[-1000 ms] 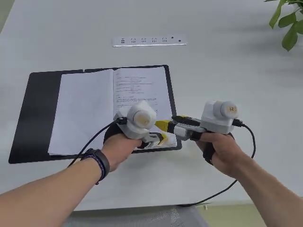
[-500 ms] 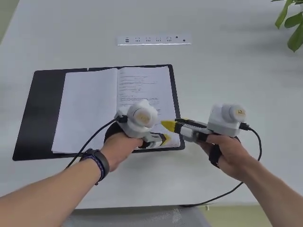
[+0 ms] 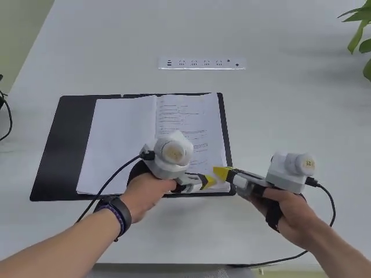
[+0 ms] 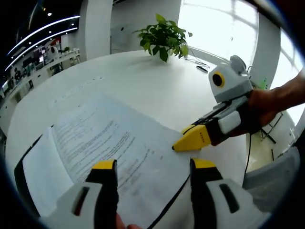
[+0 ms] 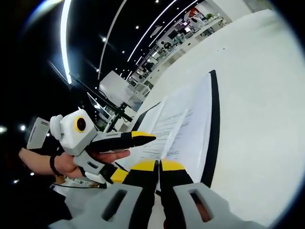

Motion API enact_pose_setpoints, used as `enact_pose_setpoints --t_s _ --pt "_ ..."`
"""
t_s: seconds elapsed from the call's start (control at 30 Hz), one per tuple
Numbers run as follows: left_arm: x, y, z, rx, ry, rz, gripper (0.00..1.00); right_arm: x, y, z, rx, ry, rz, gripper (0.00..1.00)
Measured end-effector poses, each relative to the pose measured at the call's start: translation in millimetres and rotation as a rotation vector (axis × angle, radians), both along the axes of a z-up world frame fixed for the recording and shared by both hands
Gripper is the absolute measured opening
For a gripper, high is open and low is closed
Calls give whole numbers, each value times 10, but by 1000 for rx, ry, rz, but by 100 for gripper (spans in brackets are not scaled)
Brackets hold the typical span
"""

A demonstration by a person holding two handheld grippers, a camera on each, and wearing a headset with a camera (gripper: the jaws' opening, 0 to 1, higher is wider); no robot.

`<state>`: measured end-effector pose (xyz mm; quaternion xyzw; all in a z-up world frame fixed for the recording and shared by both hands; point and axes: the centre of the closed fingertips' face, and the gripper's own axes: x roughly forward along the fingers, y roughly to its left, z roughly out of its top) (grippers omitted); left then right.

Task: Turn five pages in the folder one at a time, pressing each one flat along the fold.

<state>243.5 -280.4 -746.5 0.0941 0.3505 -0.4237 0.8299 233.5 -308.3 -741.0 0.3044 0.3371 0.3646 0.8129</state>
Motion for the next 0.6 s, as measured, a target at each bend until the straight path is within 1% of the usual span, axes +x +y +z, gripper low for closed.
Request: enact_pose_setpoints --t_s 0.03,0.07,0.13,0.2,0.27,0.33,0.47,0.6 --pt "-9 28 16 -7 -1 11 61 11 10 36 16 2 -9 0" --pt "-19 44 24 -9 -2 14 61 14 16 52 20 -1 -11 0" --pt "-47 77 43 -15 -2 20 62 10 42 55 12 -5 -8 0" --pt "-68 101 54 -20 -1 21 62 11 47 18 -5 2 -7 0" --pt "-88 145 63 -24 0 28 62 21 47 40 1 1 -14 0" --pt "-96 190 77 -24 -1 38 62 31 61 74 8 0 -24 0" --pt "-86 307 107 -30 -6 68 62 38 66 50 -4 14 -39 0" --pt "-101 413 149 -34 -14 85 62 41 104 91 2 11 -44 0"
